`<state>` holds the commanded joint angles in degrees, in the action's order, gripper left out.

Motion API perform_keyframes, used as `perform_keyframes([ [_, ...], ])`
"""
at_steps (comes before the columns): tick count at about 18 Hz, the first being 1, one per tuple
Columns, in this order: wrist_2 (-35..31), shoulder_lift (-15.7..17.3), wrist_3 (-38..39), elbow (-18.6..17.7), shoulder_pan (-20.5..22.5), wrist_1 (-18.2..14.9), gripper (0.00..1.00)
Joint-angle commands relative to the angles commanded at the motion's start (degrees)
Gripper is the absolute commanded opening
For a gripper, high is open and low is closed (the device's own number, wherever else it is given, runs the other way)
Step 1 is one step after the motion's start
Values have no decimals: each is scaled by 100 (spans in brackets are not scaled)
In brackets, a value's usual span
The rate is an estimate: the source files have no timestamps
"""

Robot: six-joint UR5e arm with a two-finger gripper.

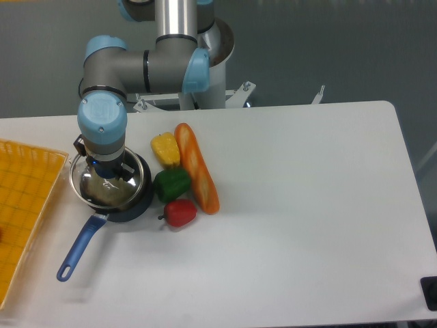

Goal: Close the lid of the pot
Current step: 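Lower the glass lid onto the pan and settle it on the rim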

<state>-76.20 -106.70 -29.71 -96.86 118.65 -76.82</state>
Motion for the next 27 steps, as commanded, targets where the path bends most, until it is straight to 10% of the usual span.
perform_keyframes([
  [27,-9,-35,0,0,0,0,62],
])
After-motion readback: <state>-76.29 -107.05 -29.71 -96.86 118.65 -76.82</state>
